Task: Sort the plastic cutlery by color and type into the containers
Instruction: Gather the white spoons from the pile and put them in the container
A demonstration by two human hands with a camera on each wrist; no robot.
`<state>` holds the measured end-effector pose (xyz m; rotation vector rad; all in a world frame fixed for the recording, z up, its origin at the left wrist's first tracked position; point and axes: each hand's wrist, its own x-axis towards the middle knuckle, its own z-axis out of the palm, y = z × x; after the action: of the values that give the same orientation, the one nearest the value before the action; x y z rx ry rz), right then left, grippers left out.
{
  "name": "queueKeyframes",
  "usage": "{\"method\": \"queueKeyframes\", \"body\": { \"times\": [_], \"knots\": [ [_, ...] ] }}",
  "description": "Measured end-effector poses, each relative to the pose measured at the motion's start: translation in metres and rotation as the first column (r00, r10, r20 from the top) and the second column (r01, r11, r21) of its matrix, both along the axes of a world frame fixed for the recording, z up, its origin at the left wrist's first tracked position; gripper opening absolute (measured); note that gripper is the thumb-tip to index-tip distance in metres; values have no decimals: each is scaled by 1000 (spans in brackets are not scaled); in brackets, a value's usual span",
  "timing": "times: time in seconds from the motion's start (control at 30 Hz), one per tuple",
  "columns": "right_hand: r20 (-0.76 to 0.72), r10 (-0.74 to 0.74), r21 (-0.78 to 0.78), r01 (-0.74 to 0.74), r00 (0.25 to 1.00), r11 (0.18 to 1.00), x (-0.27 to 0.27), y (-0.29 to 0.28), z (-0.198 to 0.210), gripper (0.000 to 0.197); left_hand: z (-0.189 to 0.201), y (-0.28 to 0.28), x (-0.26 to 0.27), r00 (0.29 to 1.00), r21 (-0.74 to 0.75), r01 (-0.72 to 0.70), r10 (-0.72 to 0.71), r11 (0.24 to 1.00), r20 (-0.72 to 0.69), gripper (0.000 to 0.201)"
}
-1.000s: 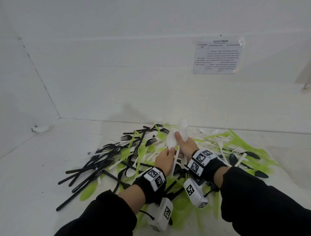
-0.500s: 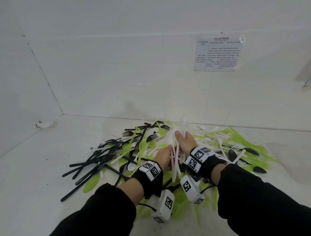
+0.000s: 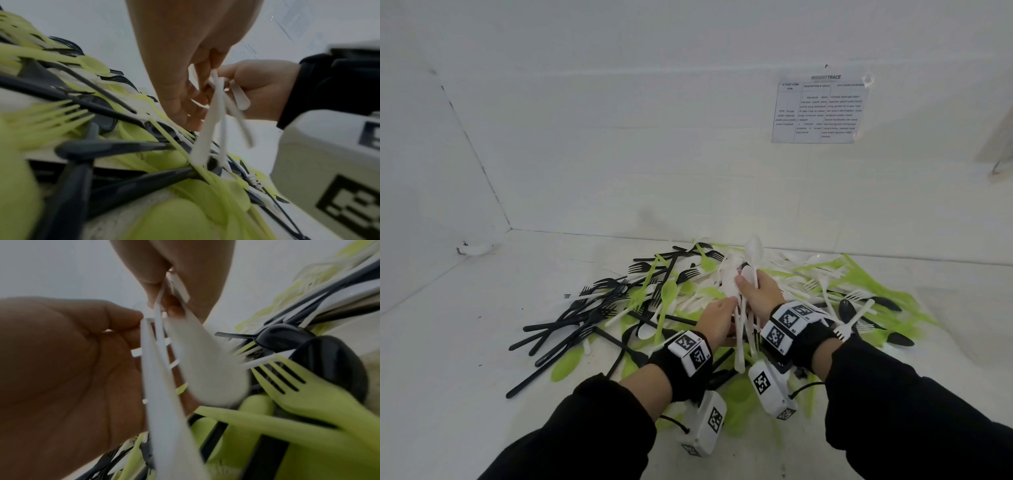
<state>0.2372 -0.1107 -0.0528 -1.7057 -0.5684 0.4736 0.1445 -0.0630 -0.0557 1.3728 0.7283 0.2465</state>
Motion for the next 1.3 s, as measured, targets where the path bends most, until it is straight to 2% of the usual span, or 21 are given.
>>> {"method": "queueKeyframes", "body": {
  "times": [0.1, 0.17, 0.3, 0.4, 0.47, 0.6, 0.7, 0.83, 0.93, 1.03, 1.13, 1.2, 1.3],
  "knots": [
    [-53, -12, 19, 13, 999, 1000, 1, -3, 2, 9, 1, -8, 1, 997, -45, -66, 68, 997, 39, 34],
    [-15, -10, 2, 10, 1000, 1000, 1, -7, 4, 8, 0, -13, 1, 990, -115, -107, 116, 988, 79, 31],
    [54, -43, -56, 46, 998, 997, 5, -16, 4, 9, 2, -20, 1, 984, -222, -101, 131, 970, 122, 25],
    [174, -104, -188, 137, 979, 973, 8, -19, 3, 22, 1, -21, 1, 987, -131, -112, 126, 985, 100, 29],
    [194, -120, -227, 163, 974, 960, 11, -22, 5, 29, -2, -22, 1, 987, -77, -119, 126, 990, 96, 30],
    [212, -18, -302, 83, 977, 950, 14, -29, 10, 30, -5, -24, 1, 996, -7, -53, 53, 999, 65, 29],
    [245, -2, -343, 89, 969, 935, 9, -32, 10, 31, -4, -30, 1, 999, -34, -5, 7, 999, 52, 28],
    [267, -26, -358, 124, 963, 925, 3, -30, 8, 32, -4, -36, -3, 996, -141, -47, 57, 989, 70, 33],
    [273, 15, -375, 92, 962, 923, -1, -27, 8, 33, -7, -34, -8, 996, -89, -31, 38, 996, 76, 26],
    [284, 51, -376, 63, 957, 925, -3, -24, 9, 35, -10, -24, -12, 994, -40, -82, 84, 996, 68, 28],
    [227, 15, -311, 59, 974, 948, -1, -20, 11, 29, -11, -13, -18, 985, -52, -151, 155, 987, 77, 28],
    [155, 20, -233, 17, 988, 972, -1, -15, 13, 29, -10, -5, -22, 985, -112, -129, 140, 985, 97, 26],
    [102, 15, -131, -2, 995, 991, -8, -5, 19, 28, -3, 1, -27, 993, -206, -1, 25, 979, 112, 24]
  ]
}}
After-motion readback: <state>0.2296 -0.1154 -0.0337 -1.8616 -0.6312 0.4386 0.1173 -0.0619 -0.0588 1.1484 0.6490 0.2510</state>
